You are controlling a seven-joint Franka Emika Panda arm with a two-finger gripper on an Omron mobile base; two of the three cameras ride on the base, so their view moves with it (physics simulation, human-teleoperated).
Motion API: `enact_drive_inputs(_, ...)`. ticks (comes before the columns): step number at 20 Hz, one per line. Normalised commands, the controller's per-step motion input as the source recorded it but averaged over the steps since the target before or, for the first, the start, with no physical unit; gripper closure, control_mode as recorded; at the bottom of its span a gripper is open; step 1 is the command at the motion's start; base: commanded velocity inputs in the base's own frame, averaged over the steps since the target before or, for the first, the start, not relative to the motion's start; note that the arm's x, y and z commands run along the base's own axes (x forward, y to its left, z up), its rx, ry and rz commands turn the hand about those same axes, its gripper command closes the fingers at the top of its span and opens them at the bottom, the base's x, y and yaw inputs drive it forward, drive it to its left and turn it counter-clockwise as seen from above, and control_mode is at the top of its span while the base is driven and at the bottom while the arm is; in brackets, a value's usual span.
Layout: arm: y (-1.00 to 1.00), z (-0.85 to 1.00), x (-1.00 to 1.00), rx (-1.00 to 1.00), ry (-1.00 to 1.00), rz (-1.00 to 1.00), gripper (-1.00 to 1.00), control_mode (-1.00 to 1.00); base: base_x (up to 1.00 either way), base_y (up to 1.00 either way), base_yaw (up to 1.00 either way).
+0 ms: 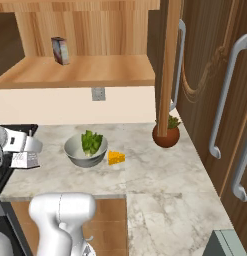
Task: Pick the cheese from the fridge and the cheese grater from the cabinet and place them next to the salad bowl.
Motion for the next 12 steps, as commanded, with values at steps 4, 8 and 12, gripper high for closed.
enact_drive_inputs(4,-0.35,-1.0,0.64,0.0,-0.25,0.11,1.0,-1.0,0.0,0.0,0.0)
enact_drive_inputs(8,0.06,-1.0,0.57,0.04,-0.21,0.12,1.0,-1.0,0.0,0.0,0.0)
enact_drive_inputs(12,0.14,-1.0,0.42,0.12,-0.21,0.12,1.0,-1.0,0.0,0.0,0.0)
